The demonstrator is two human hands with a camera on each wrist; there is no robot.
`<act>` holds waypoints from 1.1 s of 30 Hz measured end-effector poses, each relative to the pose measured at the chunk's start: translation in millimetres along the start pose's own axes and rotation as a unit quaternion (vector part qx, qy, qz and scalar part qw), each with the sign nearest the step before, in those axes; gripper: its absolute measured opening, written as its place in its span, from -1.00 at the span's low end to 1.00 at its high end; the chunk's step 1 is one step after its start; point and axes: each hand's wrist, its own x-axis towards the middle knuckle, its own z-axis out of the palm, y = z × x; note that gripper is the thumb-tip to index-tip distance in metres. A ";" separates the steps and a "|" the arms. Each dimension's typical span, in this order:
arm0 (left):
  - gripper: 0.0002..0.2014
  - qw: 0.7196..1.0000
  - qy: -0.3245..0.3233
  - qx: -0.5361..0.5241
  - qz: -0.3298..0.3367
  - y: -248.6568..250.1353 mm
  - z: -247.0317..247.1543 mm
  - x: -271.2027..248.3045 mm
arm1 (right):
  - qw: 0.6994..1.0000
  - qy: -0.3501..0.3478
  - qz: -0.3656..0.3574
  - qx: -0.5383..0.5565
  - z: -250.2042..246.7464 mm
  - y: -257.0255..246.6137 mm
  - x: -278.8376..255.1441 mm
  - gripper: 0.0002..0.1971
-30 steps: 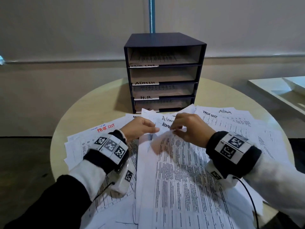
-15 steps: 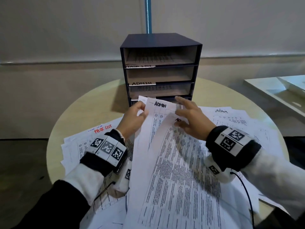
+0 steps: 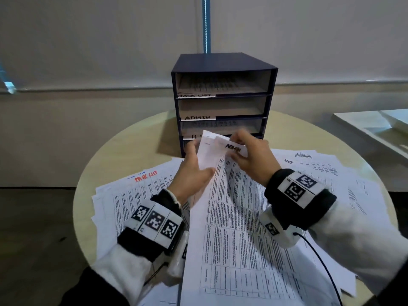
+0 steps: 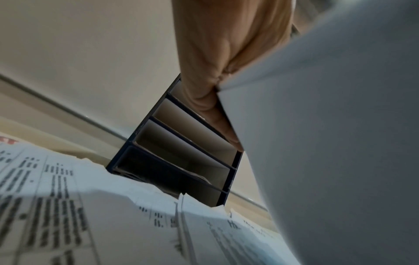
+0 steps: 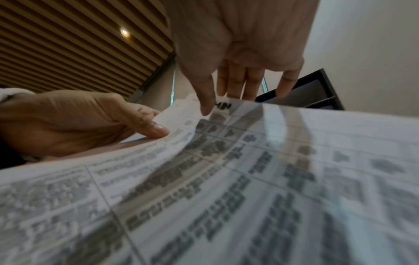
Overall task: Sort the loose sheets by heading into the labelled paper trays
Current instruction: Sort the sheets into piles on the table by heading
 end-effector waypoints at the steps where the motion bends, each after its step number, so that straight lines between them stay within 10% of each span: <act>1: -0.45 1.000 0.006 0.000 -0.001 1.1 -0.5 0.7 | 1.000 0.007 0.017 -0.001 -2.0 3.2 -0.6 -0.74; 5: -0.68 0.993 0.050 -0.107 -0.009 6.3 -8.9 2.2 | 0.979 0.087 0.179 -0.050 -18.2 30.5 -3.1 -0.26; 9: -0.69 0.972 0.068 -0.224 0.004 11.3 -21.7 5.5 | 0.903 0.033 0.328 0.275 -29.3 62.5 -12.1 -0.18; 13: -0.61 0.975 0.067 -0.209 0.037 32.9 -23.0 7.3 | 0.915 0.103 0.211 0.327 -34.1 55.8 -9.6 -0.88; 21: -0.68 0.947 0.189 -0.130 0.227 97.8 -33.2 17.6 | 0.894 0.276 0.032 0.352 -76.2 0.2 14.1 -0.73; 33: -0.66 0.987 0.130 -0.095 0.026 2.6 -9.1 29.5 | 0.931 0.227 0.133 0.254 -42.3 35.2 7.1 -0.76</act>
